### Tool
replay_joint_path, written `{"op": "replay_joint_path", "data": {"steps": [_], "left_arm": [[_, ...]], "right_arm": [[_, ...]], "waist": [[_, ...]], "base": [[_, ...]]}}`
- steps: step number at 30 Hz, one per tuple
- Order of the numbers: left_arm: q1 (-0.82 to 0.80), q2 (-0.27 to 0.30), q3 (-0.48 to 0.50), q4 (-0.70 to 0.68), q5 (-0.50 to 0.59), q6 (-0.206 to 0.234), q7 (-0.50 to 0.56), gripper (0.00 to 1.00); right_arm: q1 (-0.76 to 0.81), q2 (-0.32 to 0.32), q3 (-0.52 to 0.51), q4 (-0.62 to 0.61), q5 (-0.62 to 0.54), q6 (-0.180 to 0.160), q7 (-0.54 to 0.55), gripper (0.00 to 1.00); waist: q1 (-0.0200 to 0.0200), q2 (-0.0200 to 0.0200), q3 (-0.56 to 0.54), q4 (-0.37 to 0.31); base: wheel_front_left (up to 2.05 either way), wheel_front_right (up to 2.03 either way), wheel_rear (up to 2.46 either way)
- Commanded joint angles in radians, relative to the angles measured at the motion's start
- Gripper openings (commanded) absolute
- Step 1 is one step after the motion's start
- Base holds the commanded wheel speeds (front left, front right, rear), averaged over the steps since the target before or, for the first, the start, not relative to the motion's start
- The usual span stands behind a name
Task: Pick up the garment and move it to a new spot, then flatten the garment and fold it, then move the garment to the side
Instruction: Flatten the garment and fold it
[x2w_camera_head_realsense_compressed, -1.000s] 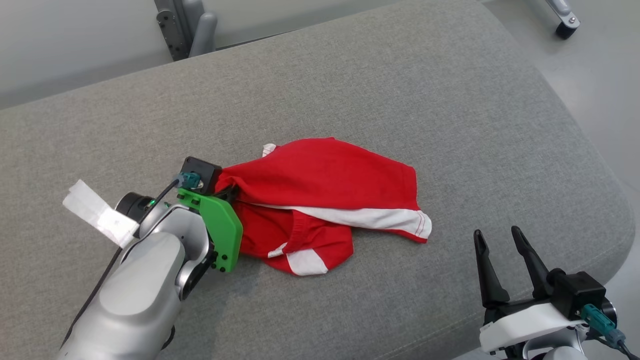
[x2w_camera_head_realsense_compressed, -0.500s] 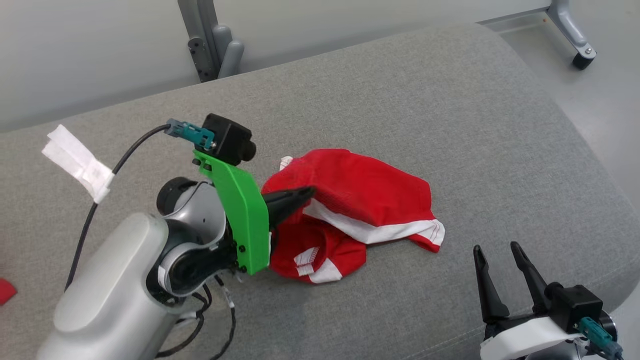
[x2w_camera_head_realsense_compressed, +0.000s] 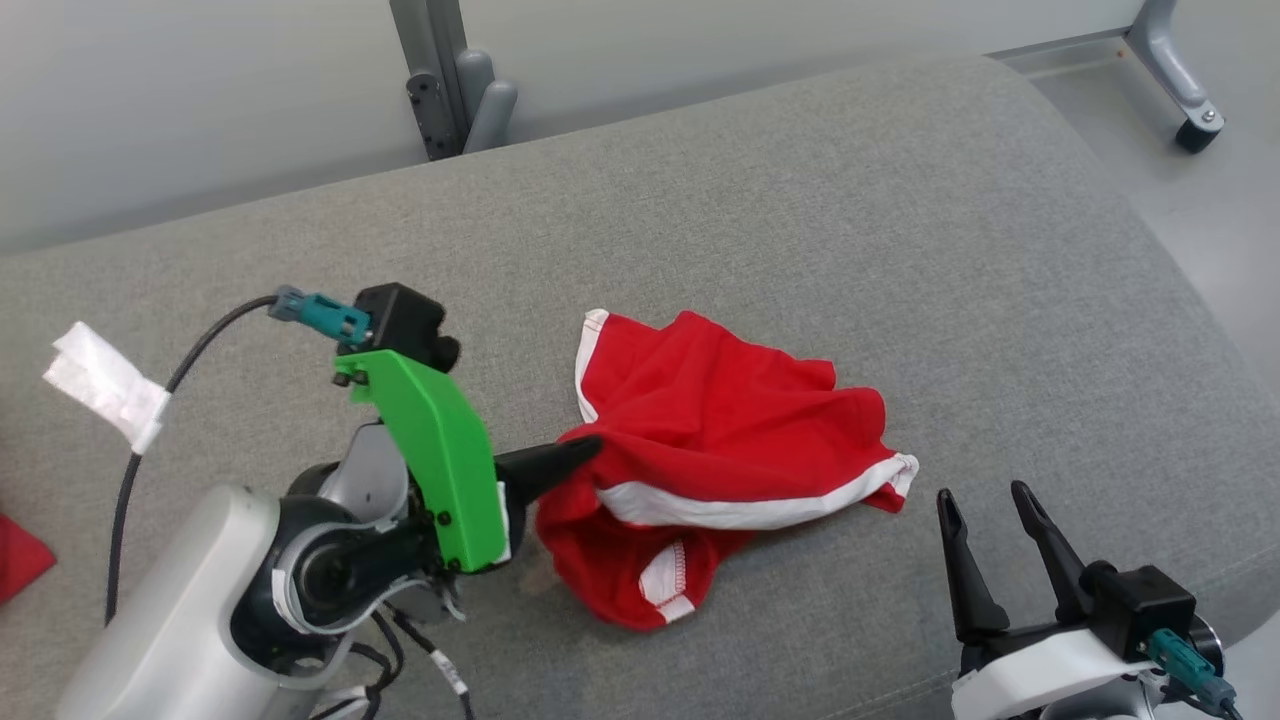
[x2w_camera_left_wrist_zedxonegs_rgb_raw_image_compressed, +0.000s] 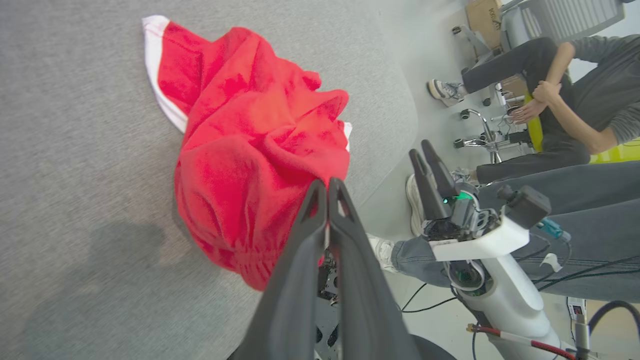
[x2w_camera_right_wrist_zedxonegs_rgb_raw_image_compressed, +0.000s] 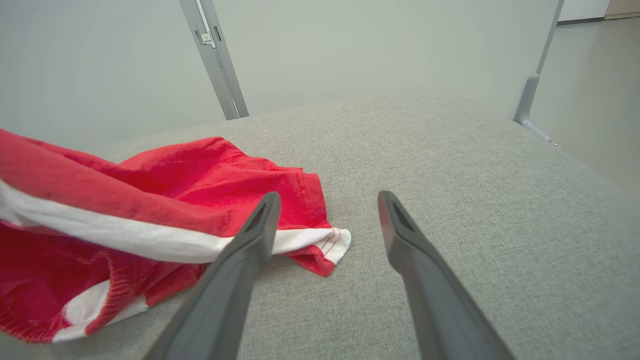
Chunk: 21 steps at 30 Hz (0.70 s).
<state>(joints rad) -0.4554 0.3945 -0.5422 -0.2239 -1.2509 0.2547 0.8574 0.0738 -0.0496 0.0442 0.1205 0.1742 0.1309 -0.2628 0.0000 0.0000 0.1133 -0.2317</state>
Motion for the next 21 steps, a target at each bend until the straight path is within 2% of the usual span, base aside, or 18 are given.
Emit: {"op": "replay_joint_path", "data": {"steps": [1,4,8,12,16,17,18,19,21], "left_arm": [[0.003,0.013,0.007,0.027,0.011,0.002,-0.007,0.0],[-0.026,0.027,0.035,0.185,0.056,0.001,-0.059,0.0],[-0.081,0.026,0.046,0.391,0.116,-0.04,-0.144,0.0],[-0.129,0.012,0.025,0.553,0.164,-0.095,-0.195,0.0],[-0.165,0.001,-0.002,0.652,0.185,-0.157,-0.218,0.0],[-0.177,-0.001,-0.004,0.675,0.198,-0.166,-0.236,0.27],[-0.188,0.0,-0.011,0.692,0.218,-0.174,-0.257,0.73],[-0.199,0.002,-0.021,0.71,0.244,-0.181,-0.279,1.0],[-0.214,-0.004,-0.035,0.748,0.276,-0.194,-0.323,1.0]], "right_arm": [[-0.015,-0.002,0.003,-0.002,0.003,0.0,-0.003,1.0],[-0.043,-0.002,0.016,0.002,0.004,0.0,-0.003,1.0],[-0.071,-0.002,0.024,0.009,0.007,0.0,-0.003,1.0],[-0.087,-0.002,0.029,0.015,0.01,0.0,-0.003,1.0],[-0.094,-0.002,0.027,0.017,0.014,0.0,-0.003,1.0],[-0.093,-0.002,0.027,0.017,0.014,0.0,-0.003,1.0],[-0.093,-0.002,0.025,0.017,0.014,0.0,-0.003,1.0],[-0.093,-0.002,0.023,0.018,0.014,0.0,-0.003,1.0],[-0.094,-0.002,0.021,0.019,0.013,0.0,-0.003,1.0]], "waist": [[0.0,0.0,0.028,-0.001],[0.0,0.0,0.068,-0.011],[0.0,0.0,0.12,-0.029],[0.0,0.0,0.149,-0.048],[0.0,0.0,0.162,-0.058],[0.0,0.0,0.164,-0.058],[0.0,0.0,0.164,-0.058],[0.0,0.0,0.163,-0.057],[0.0,0.0,0.158,-0.052]], "base": [[0.0,0.0,0.0],[0.0,0.0,0.0],[0.0,0.0,0.0],[0.0,0.0,0.0],[0.0,0.0,0.0],[0.0,0.0,0.0],[0.0,0.0,0.0],[0.0,0.0,0.0],[0.0,0.0,0.0]]}}
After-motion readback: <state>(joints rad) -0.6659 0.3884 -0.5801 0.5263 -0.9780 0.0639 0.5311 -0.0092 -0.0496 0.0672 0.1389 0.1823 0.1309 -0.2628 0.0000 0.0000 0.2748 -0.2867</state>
